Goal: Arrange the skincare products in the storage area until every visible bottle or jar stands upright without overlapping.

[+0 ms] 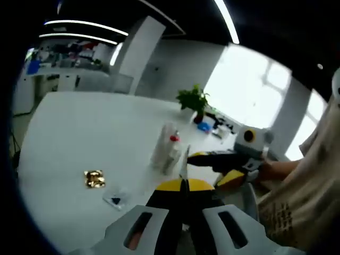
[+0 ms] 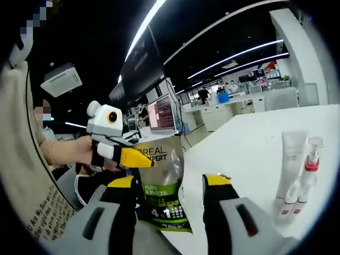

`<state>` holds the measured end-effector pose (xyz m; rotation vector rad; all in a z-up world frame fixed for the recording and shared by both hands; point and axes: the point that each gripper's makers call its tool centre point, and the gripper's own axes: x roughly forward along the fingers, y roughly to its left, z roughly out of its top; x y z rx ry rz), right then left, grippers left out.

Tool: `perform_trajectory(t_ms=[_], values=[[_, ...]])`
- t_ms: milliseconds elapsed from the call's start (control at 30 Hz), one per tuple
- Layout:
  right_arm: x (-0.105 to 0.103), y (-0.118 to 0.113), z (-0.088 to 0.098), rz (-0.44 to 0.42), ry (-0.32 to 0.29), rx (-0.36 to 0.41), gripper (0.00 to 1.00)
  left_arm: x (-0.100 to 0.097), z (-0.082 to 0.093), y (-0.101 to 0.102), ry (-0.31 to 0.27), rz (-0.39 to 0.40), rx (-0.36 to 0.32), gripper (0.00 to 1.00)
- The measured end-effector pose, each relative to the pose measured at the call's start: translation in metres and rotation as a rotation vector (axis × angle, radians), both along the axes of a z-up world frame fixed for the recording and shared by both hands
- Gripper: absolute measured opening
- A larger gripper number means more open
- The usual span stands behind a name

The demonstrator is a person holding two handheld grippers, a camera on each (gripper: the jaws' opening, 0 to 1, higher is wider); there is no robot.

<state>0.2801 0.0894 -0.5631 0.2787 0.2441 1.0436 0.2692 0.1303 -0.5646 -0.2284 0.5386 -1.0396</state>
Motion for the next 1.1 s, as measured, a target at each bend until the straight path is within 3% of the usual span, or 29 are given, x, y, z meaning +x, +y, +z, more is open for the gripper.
perform_trajectory(t_ms=[233, 367, 433, 533, 667, 700, 933, 1100], values=[[-0.006, 0.011, 0.019, 0.137, 0.02, 0.063, 0.42, -0.014, 0.01, -0.016, 0.032, -0.134, -0.046, 0.0], [-0.008, 0.016, 0.024, 0.18, 0.025, 0.086, 0.29, -0.02, 0.009, -0.021, 0.022, -0.203, -0.008, 0.0], [-0.011, 0.016, 0.026, 0.2, 0.012, 0.084, 0.14, -0.022, 0.009, -0.023, 0.022, -0.23, 0.0, 0.0], [-0.014, 0.015, 0.026, 0.211, 0.025, 0.092, 0.1, -0.022, 0.009, -0.022, 0.033, -0.238, -0.003, 0.0], [-0.021, 0.012, 0.032, 0.238, -0.007, 0.112, 0.01, -0.022, 0.009, -0.022, 0.039, -0.255, -0.012, 0.0], [-0.021, 0.012, 0.032, 0.232, 0.009, 0.114, 0.01, -0.024, 0.01, -0.024, 0.063, -0.271, -0.031, 0.0], [-0.019, 0.005, 0.036, 0.203, 0.063, 0.174, 0.0, -0.017, 0.012, -0.03, 0.0, -0.274, -0.044, 0.0], [-0.016, 0.003, 0.046, 0.191, 0.074, 0.234, 0.0, -0.017, 0.003, -0.032, 0.016, -0.261, -0.045, 0.03]])
